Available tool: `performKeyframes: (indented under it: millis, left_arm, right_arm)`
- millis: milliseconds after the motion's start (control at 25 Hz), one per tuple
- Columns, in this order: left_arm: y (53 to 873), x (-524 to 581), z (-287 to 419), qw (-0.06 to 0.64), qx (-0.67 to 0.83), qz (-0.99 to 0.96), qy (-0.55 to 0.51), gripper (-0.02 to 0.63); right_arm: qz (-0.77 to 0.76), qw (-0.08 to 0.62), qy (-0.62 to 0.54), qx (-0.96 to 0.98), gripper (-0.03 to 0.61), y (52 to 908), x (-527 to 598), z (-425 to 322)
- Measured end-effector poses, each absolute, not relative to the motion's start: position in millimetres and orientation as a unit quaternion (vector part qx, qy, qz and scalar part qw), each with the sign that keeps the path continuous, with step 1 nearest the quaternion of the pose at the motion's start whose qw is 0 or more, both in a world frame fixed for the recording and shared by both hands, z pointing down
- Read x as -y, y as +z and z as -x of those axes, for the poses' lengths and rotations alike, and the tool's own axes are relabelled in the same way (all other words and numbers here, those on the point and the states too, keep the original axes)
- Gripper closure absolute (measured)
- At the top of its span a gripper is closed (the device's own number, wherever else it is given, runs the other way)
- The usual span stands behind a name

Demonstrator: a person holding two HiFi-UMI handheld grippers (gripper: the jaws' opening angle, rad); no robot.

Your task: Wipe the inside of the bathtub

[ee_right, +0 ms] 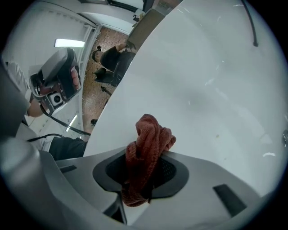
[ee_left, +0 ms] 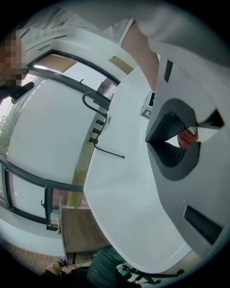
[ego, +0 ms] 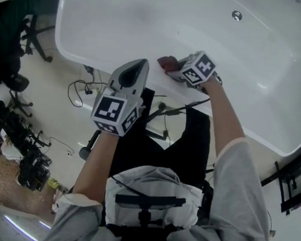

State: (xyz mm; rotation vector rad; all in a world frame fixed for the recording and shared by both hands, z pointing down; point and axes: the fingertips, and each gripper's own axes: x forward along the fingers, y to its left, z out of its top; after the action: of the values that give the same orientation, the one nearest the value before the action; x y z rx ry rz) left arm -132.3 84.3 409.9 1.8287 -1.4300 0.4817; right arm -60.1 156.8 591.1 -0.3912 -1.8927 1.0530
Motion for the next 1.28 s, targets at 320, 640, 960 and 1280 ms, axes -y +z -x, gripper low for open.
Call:
performKeyframes:
  millis: [320,640,960,1280]
  left_arm:
    - [434.2,-59.8,90.2,0.379,0.507,-0.746,0.205,0.606]
    - [460.9,-28.4,98.3,0.371,0.484,-0.760,0.224,0.606]
    - [509.3,-21.4,122.9,0.384,0.470,-0.752,0.257,0.606]
    - [549.0,-11.7,87.1,0.399,0.398,-0.776,0.285,0.606]
  right_arm:
    - [0.085,0.534,0.442,0.716,0.460,627.0,-149.9,-33.3]
    - [0.085,0.506,0.472,0.717,0.462,625.9,-146.4,4.8]
    - [0.121,0.467,0.469,0.740,0.462,633.1,-141.1,89.5]
    - [0.056,0.500,0.489,0.713,0.460,672.1,-126.6,31.4]
